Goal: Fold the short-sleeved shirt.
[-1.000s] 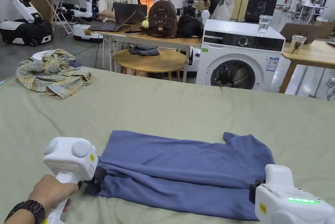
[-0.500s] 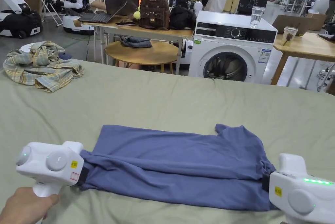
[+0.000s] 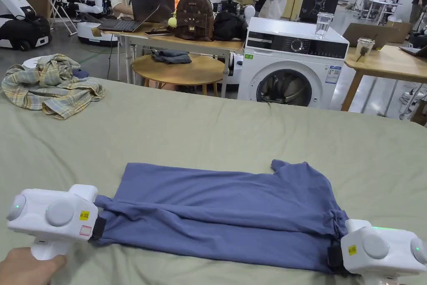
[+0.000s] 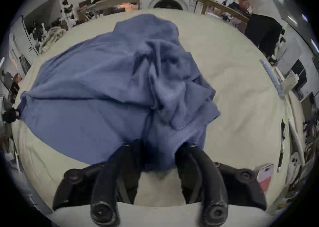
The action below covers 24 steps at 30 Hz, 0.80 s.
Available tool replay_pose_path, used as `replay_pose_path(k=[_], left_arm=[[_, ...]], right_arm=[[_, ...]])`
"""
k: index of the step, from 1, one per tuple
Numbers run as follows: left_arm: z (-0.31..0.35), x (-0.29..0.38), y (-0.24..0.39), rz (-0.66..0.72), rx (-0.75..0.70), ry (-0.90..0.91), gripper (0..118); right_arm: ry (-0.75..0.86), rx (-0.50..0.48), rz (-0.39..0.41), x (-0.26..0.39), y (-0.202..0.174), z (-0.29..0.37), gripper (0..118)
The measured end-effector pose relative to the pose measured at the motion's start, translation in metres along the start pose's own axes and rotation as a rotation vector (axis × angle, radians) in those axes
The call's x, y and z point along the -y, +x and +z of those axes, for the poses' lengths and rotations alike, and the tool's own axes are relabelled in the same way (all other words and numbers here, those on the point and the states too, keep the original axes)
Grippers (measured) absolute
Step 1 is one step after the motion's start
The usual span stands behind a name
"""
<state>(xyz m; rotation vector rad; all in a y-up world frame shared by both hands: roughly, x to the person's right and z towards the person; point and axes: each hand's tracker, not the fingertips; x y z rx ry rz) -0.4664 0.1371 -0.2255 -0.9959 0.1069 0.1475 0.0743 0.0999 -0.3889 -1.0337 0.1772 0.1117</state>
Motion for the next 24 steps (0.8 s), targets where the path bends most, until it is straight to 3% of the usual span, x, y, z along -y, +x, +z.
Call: replay_pose_path(k=[1, 2, 4, 16, 24], left_arm=[[-0.002, -0.001, -0.001, 0.000, -0.001, -0.001, 0], [-0.002, 0.000, -0.001, -0.003, -0.002, 0.003, 0], [-0.001, -0.002, -0.002, -0.006, -0.006, 0.007, 0], [0.049, -0.005, -0.007, -0.035, 0.006, 0.089, 0], [0.053, 0.056, -0.020, -0.052, 0.004, 0.023, 0]], right_arm=[[0.004, -0.025, -0.018, -0.001, 0.001, 0.002, 5], [0.021, -0.120, -0.033, -0.001, 0.004, 0.003, 5], [0.016, -0.057, -0.015, 0.002, 0.004, 0.010, 4], [0.129, 0.028, 0.079, 0.014, -0.018, 0.107, 3], [0.001, 0.053, 0.131, 0.081, -0.030, 0.125, 3]])
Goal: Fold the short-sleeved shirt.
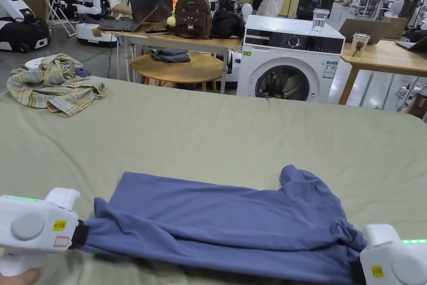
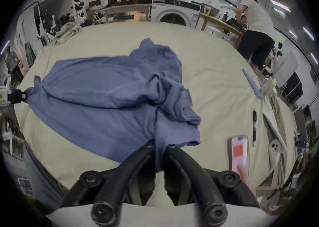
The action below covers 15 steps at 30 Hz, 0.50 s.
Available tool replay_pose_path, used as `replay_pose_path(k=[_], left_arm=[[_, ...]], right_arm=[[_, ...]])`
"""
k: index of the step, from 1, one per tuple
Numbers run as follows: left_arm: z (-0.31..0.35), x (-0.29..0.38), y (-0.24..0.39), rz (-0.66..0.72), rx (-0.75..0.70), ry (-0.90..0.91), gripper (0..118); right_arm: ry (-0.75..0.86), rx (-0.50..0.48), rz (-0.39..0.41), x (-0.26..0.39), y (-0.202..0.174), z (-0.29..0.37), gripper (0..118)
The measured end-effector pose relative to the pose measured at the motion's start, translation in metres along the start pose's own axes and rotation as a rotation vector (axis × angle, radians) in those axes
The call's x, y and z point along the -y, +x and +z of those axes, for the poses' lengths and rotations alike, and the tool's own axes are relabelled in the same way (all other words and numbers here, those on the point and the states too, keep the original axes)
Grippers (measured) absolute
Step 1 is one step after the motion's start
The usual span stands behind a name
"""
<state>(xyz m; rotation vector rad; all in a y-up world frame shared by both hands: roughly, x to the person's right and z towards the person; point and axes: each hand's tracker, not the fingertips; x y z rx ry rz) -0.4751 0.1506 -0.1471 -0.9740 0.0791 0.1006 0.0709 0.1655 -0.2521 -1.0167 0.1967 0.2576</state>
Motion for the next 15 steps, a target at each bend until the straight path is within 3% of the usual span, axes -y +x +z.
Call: replay_pose_path(k=[5, 12, 14, 15], left_arm=[[-0.018, 0.025, -0.001, 0.014, 0.000, -0.050, 0], [-0.029, 0.032, -0.002, 0.055, -0.001, -0.048, 0], [-0.022, 0.027, -0.003, 0.090, 0.008, -0.050, 0], [-0.018, 0.023, -0.002, 0.099, 0.010, -0.050, 1]], right_arm=[[-0.084, 0.005, -0.007, 0.027, -0.007, -0.034, 3], [-0.070, 0.027, -0.031, 0.030, -0.013, -0.042, 5], [-0.076, 0.038, -0.039, 0.024, -0.015, -0.033, 10], [-0.061, 0.061, -0.042, 0.022, -0.015, -0.026, 25]])
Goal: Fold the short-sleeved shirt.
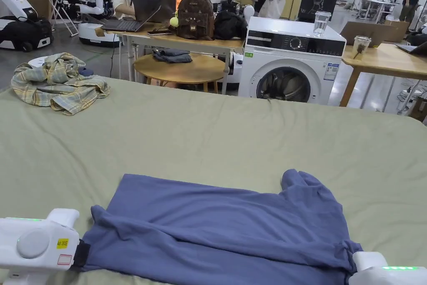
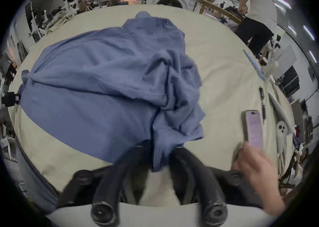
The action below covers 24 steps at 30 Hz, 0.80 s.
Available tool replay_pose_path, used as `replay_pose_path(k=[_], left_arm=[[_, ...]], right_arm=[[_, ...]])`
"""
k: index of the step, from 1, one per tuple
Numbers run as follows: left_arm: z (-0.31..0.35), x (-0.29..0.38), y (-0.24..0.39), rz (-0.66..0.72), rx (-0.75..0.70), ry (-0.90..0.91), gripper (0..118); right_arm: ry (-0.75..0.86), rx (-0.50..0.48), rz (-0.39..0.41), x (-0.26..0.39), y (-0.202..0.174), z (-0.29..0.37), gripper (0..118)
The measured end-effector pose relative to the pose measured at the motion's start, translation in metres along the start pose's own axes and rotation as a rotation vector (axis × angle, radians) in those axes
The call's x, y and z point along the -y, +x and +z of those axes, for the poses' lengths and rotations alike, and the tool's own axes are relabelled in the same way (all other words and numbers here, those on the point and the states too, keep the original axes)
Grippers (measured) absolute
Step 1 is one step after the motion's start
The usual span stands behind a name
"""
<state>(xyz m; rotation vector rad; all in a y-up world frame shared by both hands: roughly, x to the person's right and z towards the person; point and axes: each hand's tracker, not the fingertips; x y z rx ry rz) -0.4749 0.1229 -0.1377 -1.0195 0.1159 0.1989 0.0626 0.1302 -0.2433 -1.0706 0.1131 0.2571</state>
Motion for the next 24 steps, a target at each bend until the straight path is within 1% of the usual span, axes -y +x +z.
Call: replay_pose_path(k=[1, 2, 3, 4, 8, 12, 13, 14, 15, 16, 17, 18, 19, 20, 24], left_arm=[[0.008, -0.002, 0.003, 0.003, 0.002, 0.014, 6], [0.013, -0.004, 0.006, -0.002, 0.003, 0.030, 14], [0.020, -0.007, 0.009, -0.011, 0.014, 0.068, 28], [0.026, -0.010, 0.013, -0.020, 0.015, 0.109, 32], [0.045, -0.022, 0.034, -0.076, 0.015, 0.264, 34], [0.056, -0.025, 0.056, -0.134, 0.008, 0.443, 34], [0.057, -0.024, 0.062, -0.136, -0.001, 0.491, 34], [0.059, -0.024, 0.068, -0.133, -0.006, 0.530, 34], [0.060, -0.023, 0.073, -0.134, -0.015, 0.562, 30], [0.061, -0.022, 0.079, -0.136, -0.031, 0.596, 19], [0.062, -0.023, 0.082, -0.137, -0.036, 0.618, 4], [0.062, -0.023, 0.087, -0.135, -0.053, 0.651, 0], [0.062, -0.023, 0.092, -0.129, -0.086, 0.677, 0], [0.063, -0.024, 0.095, -0.131, -0.082, 0.699, 0], [0.054, -0.044, 0.095, -0.124, -0.064, 0.663, 0]], right_arm=[[0.055, 0.045, 0.015, -0.003, -0.002, 0.011, 39], [0.095, 0.055, 0.019, -0.006, -0.003, 0.020, 44], [0.139, 0.057, 0.002, -0.010, -0.004, 0.030, 45], [0.183, 0.054, -0.025, -0.014, -0.004, 0.039, 48], [0.360, 0.018, -0.088, -0.032, -0.014, 0.062, 49], [0.559, -0.023, -0.133, -0.040, -0.035, 0.074, 48], [0.610, -0.042, -0.141, -0.041, -0.041, 0.077, 45], [0.643, -0.039, -0.143, -0.042, -0.048, 0.079, 37], [0.671, -0.048, -0.145, -0.043, -0.053, 0.081, 17], [0.708, -0.058, -0.150, -0.044, -0.059, 0.081, 5], [0.716, -0.053, -0.152, -0.045, -0.064, 0.082, 2], [0.748, -0.061, -0.162, -0.045, -0.069, 0.083, 0], [0.753, -0.057, -0.153, -0.046, -0.074, 0.083, 0], [0.761, -0.058, -0.149, -0.049, -0.078, 0.082, 0], [0.778, -0.072, -0.147, -0.055, -0.089, 0.078, 0]])
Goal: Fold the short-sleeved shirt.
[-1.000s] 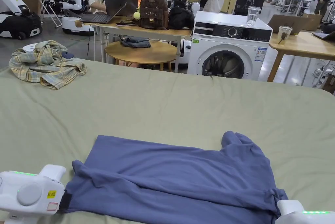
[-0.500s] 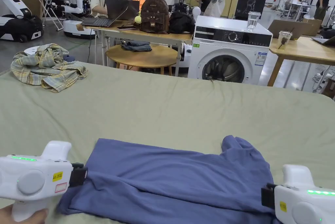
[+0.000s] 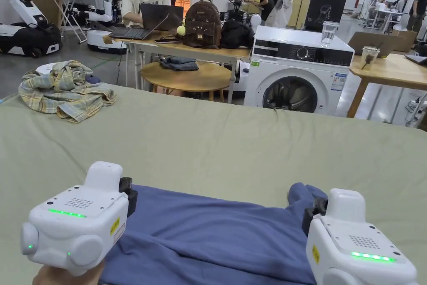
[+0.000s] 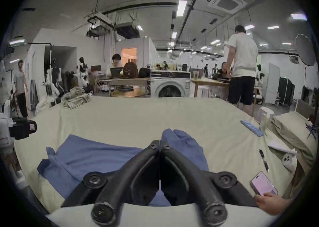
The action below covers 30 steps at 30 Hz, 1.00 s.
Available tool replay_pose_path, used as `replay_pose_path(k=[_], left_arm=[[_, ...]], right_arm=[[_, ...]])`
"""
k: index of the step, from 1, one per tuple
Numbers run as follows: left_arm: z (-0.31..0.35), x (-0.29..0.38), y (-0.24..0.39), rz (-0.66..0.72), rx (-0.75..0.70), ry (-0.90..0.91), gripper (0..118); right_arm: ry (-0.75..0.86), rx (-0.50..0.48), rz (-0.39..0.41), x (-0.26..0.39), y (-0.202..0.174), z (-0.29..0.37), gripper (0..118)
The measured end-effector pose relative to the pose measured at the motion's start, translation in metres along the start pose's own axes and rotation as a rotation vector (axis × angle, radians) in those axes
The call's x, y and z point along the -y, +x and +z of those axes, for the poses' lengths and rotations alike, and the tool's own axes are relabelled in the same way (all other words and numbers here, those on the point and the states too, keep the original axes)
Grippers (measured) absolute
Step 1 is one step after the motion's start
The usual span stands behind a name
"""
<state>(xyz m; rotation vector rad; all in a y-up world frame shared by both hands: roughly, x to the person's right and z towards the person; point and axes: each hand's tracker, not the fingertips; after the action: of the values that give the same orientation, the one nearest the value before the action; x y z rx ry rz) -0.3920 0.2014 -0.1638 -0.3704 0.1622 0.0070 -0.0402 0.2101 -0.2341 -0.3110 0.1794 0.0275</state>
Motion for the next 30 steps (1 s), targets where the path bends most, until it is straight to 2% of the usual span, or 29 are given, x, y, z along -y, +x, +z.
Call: replay_pose_path(k=[4, 10, 14, 15, 17, 19, 21, 23, 26, 27, 28, 29, 30], left_arm=[[-0.042, -0.017, -0.021, 0.045, -0.003, -0.094, 0], [-0.142, -0.043, -0.062, 0.036, 0.009, -0.351, 0], [-0.204, -0.047, -0.083, 0.083, 0.071, -0.538, 0], [-0.218, -0.047, -0.087, 0.102, 0.080, -0.592, 7], [-0.235, -0.044, -0.092, 0.153, 0.105, -0.658, 43], [-0.249, -0.037, -0.094, 0.194, 0.135, -0.723, 47], [-0.262, -0.028, -0.091, 0.161, 0.094, -0.799, 58], [-0.272, -0.016, -0.084, 0.090, 0.056, -0.827, 57], [-0.273, -0.013, -0.074, 0.064, 0.036, -0.811, 57], [-0.274, -0.013, -0.070, 0.062, 0.013, -0.798, 52], [-0.274, -0.014, -0.066, 0.034, 0.006, -0.802, 43], [-0.267, -0.016, -0.061, -0.007, 0.007, -0.775, 30], [-0.265, -0.016, -0.057, -0.029, 0.018, -0.759, 6]], right_arm=[[-0.033, -0.035, 0.005, 0.000, -0.006, -0.013, 0], [-0.075, -0.050, 0.023, 0.000, -0.007, -0.038, 0], [-0.115, -0.045, 0.036, 0.003, -0.005, -0.055, 0], [-0.130, -0.047, 0.041, 0.003, -0.004, -0.058, 0], [-0.148, -0.035, 0.050, 0.006, -0.004, -0.064, 0], [-0.163, -0.036, 0.054, 0.009, -0.001, -0.068, 0], [-0.177, -0.025, 0.057, 0.012, 0.001, -0.070, 0], [-0.186, -0.025, 0.054, 0.014, 0.005, -0.072, 0], [-0.208, -0.010, 0.058, 0.017, 0.010, -0.075, 0], [-0.214, -0.012, 0.055, 0.018, 0.012, -0.075, 0], [-0.221, -0.012, 0.049, 0.019, 0.013, -0.075, 0], [-0.233, -0.008, 0.046, 0.019, 0.014, -0.075, 0], [-0.240, -0.008, 0.044, 0.020, 0.015, -0.076, 0]])
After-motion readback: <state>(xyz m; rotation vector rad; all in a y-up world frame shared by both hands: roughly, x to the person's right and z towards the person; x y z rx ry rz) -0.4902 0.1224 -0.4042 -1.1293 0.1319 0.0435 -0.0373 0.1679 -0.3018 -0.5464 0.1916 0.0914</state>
